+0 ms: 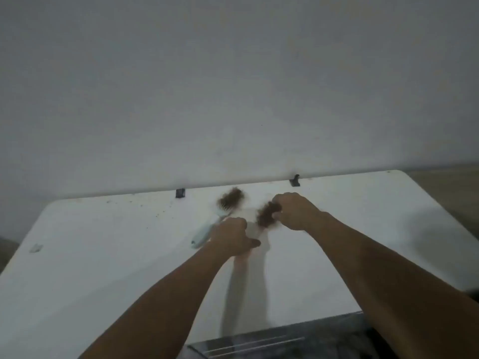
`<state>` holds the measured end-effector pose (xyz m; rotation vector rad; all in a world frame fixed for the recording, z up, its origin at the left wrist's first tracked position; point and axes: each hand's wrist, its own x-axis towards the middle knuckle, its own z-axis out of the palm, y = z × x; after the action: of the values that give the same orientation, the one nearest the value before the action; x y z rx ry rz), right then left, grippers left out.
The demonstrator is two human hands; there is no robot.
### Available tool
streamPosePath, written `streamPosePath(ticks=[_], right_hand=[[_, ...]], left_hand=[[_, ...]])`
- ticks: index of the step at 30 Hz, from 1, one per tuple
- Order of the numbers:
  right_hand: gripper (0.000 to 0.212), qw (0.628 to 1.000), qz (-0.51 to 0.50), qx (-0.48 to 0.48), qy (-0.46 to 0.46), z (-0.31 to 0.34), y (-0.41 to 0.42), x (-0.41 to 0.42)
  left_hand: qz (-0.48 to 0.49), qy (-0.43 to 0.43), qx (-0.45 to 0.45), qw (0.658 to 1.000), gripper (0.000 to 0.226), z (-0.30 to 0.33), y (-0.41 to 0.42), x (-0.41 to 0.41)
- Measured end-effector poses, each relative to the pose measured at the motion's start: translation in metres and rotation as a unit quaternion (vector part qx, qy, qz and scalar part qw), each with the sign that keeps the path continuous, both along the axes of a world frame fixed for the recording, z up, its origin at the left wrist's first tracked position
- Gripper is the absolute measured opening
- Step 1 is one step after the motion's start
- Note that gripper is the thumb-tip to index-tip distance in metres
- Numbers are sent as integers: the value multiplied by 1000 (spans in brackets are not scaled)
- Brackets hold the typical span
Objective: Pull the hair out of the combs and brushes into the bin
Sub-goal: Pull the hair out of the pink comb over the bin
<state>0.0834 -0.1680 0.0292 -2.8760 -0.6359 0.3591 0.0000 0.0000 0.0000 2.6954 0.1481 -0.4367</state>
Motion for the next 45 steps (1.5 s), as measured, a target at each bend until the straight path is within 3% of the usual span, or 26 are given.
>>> streamPosePath(ticks=[5,8,14,17,20,24,26,28,33,38,45], right_hand=[[36,999,0,31,20,-17,5,-6],[34,998,0,60,14,-22,6,-11],[36,981,-97,165,25,-31,2,-21],[36,955,-172,238,26,-31,-10,-28],[51,915,-263,306,25,-30,-26,-35],[78,813,-371,424,147,-23,-51,-49],[71,782,-382,453,195,-20,-65,-57],[55,778,-368,463,212,-20,-79,-66],[34,750,-362,524,181,-29,-117,-89],[36,755,-362,534,119,-32,-152,-115],[36,744,-383,547,21,-39,-201,-177]], left_hand=[[27,-39,-2,999,51,-21,-9,-1],[39,-52,-23,998,22,-25,-12,0],[70,10,-150,986,15,-29,-14,3],[90,49,-273,957,12,-25,-12,3],[104,95,-371,918,18,-17,-16,-5],[85,127,-416,897,22,-14,-29,-14],[70,146,-428,889,19,-15,-38,-17],[56,161,-437,883,20,-15,-47,-22],[43,197,-491,848,26,-16,-81,-31],[24,184,-481,857,48,-23,-125,-32],[-79,120,-408,902,40,-23,-181,-54]])
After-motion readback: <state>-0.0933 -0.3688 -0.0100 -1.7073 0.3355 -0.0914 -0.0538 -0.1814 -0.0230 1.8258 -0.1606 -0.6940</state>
